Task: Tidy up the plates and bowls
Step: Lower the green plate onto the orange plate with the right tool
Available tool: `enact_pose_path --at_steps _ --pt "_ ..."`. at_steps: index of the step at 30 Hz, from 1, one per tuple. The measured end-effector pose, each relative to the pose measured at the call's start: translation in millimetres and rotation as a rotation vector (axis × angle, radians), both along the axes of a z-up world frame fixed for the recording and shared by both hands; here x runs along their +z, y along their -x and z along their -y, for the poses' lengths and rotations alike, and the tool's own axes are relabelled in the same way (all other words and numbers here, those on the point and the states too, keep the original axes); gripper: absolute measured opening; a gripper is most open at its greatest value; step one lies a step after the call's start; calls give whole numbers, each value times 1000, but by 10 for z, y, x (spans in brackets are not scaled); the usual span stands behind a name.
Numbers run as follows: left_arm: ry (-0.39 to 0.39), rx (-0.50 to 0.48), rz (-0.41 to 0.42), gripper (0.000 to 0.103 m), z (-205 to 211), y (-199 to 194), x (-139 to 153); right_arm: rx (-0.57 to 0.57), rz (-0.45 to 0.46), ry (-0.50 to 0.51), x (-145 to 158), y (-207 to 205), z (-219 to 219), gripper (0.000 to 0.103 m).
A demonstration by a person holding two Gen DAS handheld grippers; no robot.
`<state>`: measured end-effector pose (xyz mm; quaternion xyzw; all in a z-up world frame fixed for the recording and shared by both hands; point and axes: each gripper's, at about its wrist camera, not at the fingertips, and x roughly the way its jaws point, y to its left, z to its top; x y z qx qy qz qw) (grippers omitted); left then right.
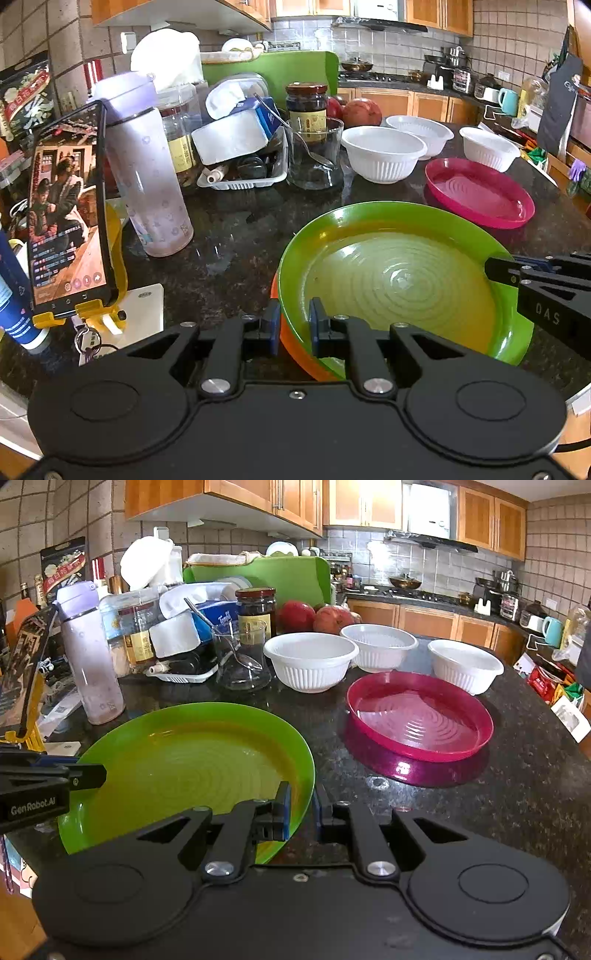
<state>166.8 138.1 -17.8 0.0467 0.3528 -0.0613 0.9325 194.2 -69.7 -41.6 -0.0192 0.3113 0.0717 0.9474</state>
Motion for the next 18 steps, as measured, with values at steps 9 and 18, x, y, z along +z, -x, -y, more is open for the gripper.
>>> enact_pose_path --at_steps 9,18 --pt "3 -20 -14 21 -86 -69 -61 -24 -10 6 -37 -81 -70 16" --pt "22 -60 -12 33 -84 -65 -48 -29 4 8 -20 -93 -100 23"
